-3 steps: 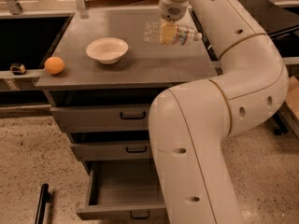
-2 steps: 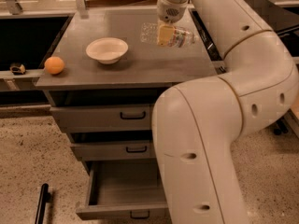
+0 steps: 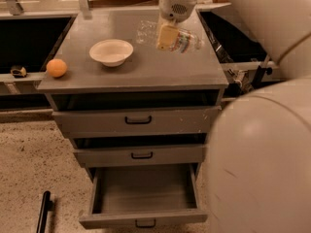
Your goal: Place water bottle into bottom drawer
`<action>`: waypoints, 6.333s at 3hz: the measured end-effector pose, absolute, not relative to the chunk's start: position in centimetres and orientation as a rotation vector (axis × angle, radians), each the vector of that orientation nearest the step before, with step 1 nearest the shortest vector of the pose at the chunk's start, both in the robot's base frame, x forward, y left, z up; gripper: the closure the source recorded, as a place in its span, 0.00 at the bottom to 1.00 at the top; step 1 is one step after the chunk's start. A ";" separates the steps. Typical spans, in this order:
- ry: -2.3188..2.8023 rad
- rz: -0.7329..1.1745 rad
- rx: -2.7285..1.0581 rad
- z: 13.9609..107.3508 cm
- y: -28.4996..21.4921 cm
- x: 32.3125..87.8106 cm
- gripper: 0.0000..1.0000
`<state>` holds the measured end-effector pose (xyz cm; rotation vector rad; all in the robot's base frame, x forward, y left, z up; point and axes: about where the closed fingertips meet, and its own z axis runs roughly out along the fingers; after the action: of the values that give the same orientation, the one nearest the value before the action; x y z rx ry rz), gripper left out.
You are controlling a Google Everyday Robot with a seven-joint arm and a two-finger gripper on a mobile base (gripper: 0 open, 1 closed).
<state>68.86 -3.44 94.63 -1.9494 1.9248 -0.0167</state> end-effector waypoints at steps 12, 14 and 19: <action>1.737 0.878 -1.744 55.0 4.5 53.7 1.00; 1.729 0.954 -1.740 51.2 5.0 52.7 1.00; 1.711 0.979 -1.560 33.2 2.6 52.6 1.00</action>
Offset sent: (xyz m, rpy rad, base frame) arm -0.2375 -0.0156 -0.1821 -0.0864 0.5902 -0.0322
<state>52.61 2.63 33.18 -1.5601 1.7110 0.9795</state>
